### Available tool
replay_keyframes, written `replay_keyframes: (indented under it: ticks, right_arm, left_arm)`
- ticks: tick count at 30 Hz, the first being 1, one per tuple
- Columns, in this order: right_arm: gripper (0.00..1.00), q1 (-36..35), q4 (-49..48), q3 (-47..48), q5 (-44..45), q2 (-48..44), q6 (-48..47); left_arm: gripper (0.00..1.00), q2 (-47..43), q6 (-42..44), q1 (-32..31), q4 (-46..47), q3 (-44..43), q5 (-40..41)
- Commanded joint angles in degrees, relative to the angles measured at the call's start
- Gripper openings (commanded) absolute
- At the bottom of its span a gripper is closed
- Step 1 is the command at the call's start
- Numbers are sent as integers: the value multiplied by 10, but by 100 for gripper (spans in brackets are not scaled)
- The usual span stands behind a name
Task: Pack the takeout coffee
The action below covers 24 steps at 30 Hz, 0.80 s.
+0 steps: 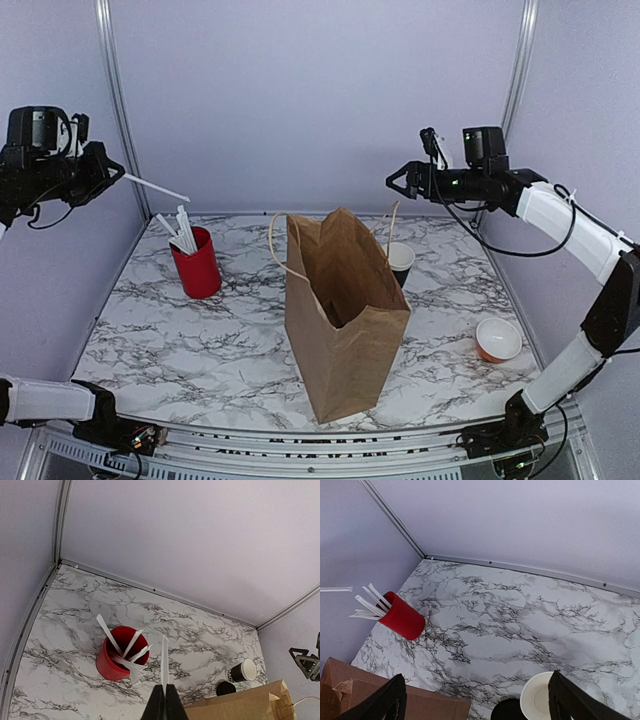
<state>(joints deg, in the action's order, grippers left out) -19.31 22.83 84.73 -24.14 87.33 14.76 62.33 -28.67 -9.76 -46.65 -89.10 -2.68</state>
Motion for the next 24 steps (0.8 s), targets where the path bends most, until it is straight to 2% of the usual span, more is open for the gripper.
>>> replay_keyframes:
  ticks: [1, 8, 16, 24]
  right_arm:
    - [95, 4, 5, 32, -1, 8, -2]
    - [95, 4, 5, 34, -2, 10, -2]
    - [95, 4, 11, 29, -1, 2, -4]
    - [95, 4, 15, 26, -2, -1, -5]
  left_arm:
    - [0, 9, 35, -6, -10, -44, -71]
    - [0, 68, 75, -53, -14, -124, -156]
    - [0, 148, 121, -129, -45, -257, -183]
    - [0, 182, 165, -187, -45, -304, -247]
